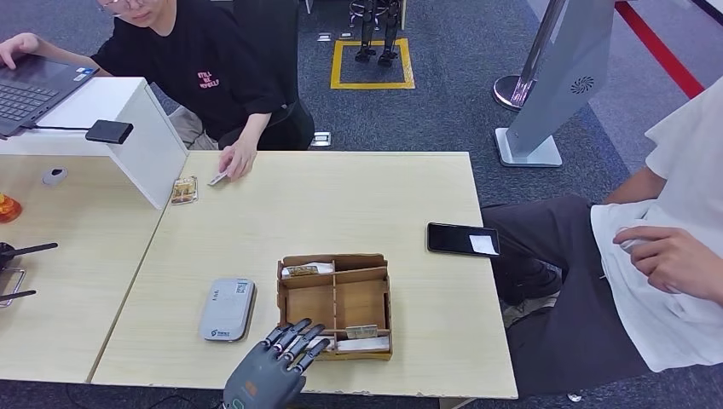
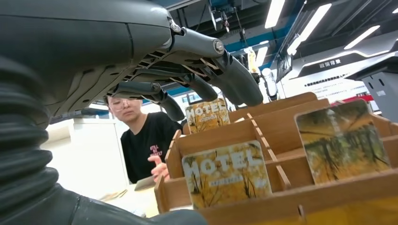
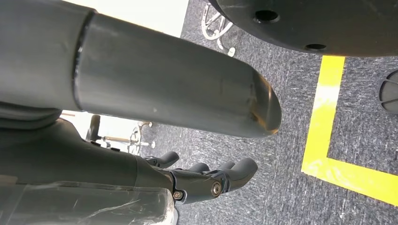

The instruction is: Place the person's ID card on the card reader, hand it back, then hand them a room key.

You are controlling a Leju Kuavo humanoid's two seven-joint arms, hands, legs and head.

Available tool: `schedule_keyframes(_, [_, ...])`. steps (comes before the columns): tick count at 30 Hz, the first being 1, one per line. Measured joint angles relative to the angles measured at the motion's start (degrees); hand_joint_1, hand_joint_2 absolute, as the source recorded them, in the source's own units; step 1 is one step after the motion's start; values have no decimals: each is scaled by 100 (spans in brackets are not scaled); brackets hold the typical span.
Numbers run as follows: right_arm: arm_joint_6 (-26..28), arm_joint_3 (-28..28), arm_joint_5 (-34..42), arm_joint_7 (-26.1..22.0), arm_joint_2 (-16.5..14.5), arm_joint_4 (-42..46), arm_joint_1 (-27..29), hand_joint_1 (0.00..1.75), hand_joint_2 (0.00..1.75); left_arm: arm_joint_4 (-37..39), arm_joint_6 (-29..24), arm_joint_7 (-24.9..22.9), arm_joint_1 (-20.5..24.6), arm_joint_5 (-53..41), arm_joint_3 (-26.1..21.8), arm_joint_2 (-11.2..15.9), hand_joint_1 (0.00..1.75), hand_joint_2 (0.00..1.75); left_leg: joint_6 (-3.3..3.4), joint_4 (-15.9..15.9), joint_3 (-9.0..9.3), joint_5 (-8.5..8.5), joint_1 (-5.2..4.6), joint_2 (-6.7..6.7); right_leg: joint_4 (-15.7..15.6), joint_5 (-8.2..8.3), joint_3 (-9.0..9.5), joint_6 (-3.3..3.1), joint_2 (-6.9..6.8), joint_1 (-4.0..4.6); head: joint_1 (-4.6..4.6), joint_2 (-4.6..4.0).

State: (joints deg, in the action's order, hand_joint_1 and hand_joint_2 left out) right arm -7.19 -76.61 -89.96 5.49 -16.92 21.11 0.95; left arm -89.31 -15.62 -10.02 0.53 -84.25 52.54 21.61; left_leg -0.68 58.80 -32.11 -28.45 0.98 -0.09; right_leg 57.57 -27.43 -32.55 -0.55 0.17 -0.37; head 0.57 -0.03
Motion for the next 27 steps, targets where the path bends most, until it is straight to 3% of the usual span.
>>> schedule_keyframes(12, [16, 86, 0, -10, 2, -4, -9, 0, 0, 0, 269, 140, 460, 221, -63, -106, 38, 175, -1, 0, 1, 1, 0, 0, 0, 1, 0, -1, 1, 0, 1, 0])
schedule_keyframes(27, [19, 95, 0, -11, 6, -10, -10, 0, 0, 0, 439, 176, 566, 333, -63, -91, 34, 175, -1, 0, 0, 1, 0, 1, 0, 1, 0, -1, 1, 0, 0, -1])
